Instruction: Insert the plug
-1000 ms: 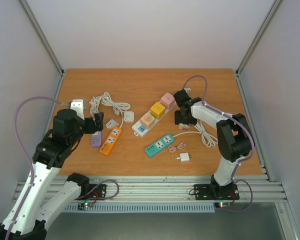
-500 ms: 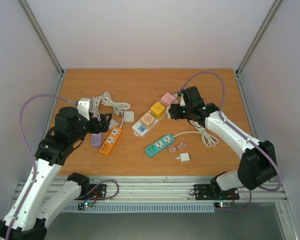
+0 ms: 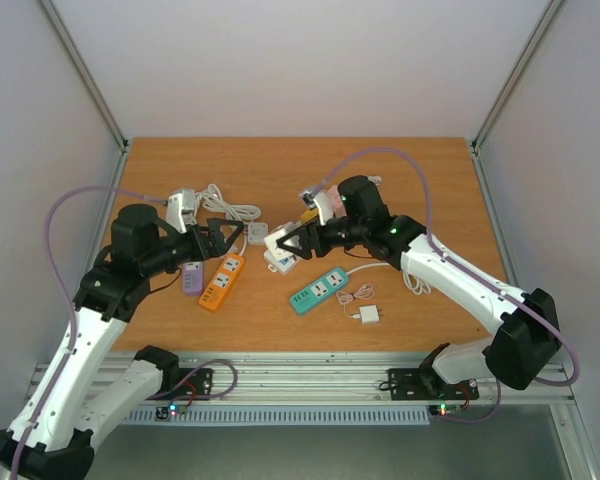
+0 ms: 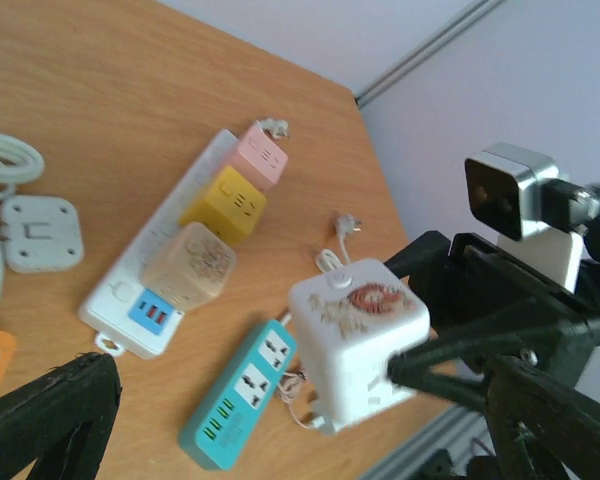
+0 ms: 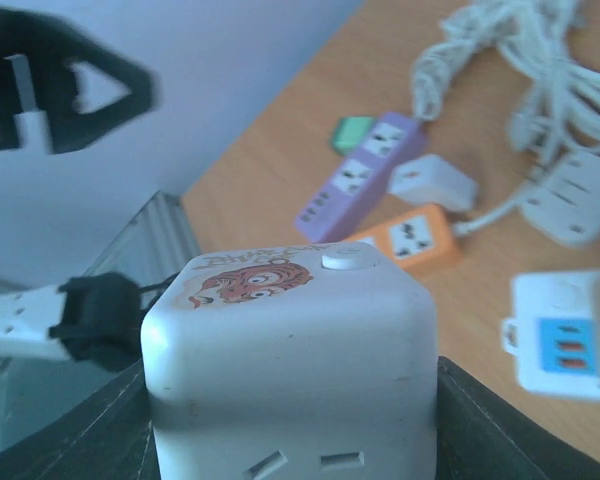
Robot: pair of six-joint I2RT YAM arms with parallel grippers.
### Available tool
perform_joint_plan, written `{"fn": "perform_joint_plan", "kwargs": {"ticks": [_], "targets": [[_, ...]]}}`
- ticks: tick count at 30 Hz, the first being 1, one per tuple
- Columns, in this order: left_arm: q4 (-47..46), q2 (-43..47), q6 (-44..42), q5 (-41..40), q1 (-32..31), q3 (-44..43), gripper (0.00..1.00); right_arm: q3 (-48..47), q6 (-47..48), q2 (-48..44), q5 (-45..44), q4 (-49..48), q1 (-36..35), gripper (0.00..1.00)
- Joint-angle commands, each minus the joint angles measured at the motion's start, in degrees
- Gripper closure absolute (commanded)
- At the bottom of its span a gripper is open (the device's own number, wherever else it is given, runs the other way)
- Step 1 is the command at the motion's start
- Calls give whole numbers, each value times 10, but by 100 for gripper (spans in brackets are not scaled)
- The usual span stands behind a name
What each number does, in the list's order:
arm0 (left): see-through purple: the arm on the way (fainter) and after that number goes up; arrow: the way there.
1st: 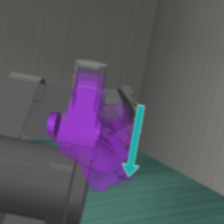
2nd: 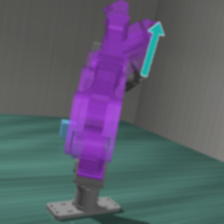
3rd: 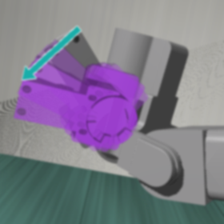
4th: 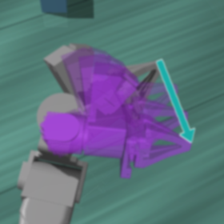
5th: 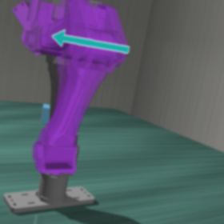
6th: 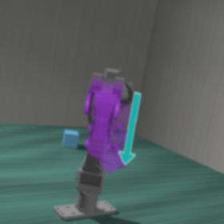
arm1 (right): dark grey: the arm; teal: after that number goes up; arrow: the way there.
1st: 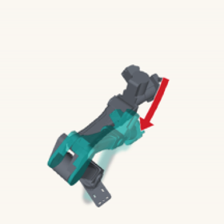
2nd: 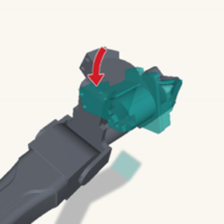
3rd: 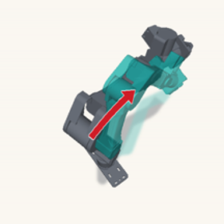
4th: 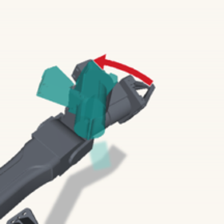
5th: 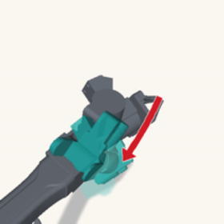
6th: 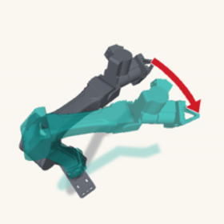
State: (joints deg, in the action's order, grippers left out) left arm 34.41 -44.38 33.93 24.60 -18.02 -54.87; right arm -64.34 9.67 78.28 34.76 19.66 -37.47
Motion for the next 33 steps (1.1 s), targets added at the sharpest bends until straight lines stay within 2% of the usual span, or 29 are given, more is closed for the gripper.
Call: {"fn": "perform_joint_plan", "kwargs": {"ticks": [1,8,14,17,21,25,30,33], "targets": [[-24,-31,44,72,3,-27,1,-42,51,7,64,-24,-40,45],[-44,-63,48,150,2,-19,1,-59,65,32,87,-31,-57,45],[-84,-62,86,178,2,0,1,-66,74,40,79,-51,-57,45],[-98,-51,92,171,2,1,1,-91,76,48,69,-49,-56,45],[-163,-4,77,126,3,26,1,-128,51,55,103,-61,-53,44],[-237,13,86,125,2,42,1,-155,-25,53,133,-90,-32,44],[-363,-8,157,178,2,47,1,-164,-184,50,164,-192,-7,44],[-471,-24,215,216,2,62,6,-150,-289,50,168,-300,-8,44]]}}
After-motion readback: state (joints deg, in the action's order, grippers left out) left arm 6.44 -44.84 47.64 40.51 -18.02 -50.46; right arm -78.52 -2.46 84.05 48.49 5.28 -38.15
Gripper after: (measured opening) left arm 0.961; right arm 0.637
